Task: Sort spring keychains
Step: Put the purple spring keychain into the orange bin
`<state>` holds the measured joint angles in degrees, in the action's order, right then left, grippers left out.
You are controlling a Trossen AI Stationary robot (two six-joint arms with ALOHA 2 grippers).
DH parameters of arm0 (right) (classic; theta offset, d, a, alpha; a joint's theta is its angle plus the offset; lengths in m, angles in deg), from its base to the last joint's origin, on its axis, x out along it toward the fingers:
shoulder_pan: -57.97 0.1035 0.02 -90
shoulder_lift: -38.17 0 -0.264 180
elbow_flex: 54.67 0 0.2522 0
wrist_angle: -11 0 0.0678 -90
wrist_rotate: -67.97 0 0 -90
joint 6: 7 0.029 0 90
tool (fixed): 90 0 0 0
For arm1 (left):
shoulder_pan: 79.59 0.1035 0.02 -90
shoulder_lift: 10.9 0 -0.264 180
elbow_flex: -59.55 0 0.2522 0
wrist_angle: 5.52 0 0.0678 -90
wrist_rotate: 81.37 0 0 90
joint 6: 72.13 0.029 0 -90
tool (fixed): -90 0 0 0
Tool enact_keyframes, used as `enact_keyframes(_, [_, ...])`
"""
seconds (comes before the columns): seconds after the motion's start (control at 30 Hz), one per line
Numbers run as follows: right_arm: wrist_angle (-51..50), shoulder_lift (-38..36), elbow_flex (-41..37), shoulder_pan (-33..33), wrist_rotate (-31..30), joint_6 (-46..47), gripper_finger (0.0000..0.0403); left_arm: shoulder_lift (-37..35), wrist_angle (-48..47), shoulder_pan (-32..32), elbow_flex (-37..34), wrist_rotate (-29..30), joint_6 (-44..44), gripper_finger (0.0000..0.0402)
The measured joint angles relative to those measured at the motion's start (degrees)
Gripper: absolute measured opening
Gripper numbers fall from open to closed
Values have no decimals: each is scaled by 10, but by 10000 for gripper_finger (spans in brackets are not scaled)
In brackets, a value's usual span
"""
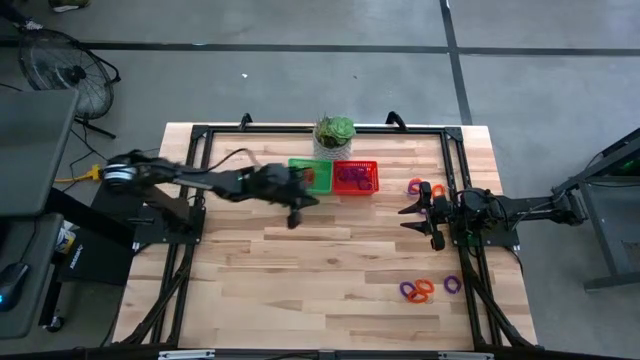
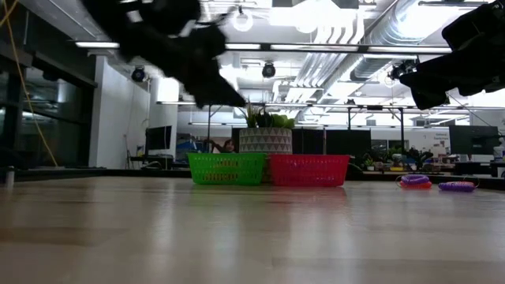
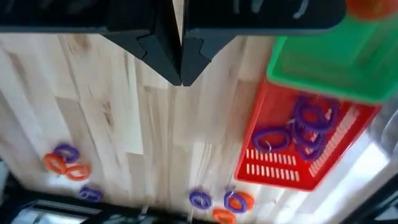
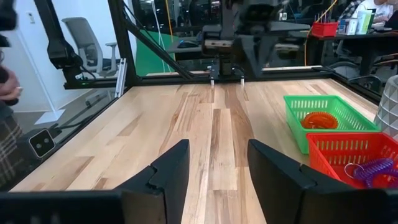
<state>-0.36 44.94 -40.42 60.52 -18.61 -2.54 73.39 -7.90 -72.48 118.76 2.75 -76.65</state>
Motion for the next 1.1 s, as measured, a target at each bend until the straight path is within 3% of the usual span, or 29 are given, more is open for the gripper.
enact_keyframes(0.2, [0, 0, 0, 0, 0, 0, 159, -124, 141, -1, -171, -29, -18, 0])
enact_keyframes(0.5, [0, 0, 0, 0, 0, 0, 159, -321, 151, 0, -321, -26, -40, 0])
enact_keyframes(1.1, [0, 0, 0, 0, 0, 0, 159, -641, 30, 0, -426, -41, -108, 0])
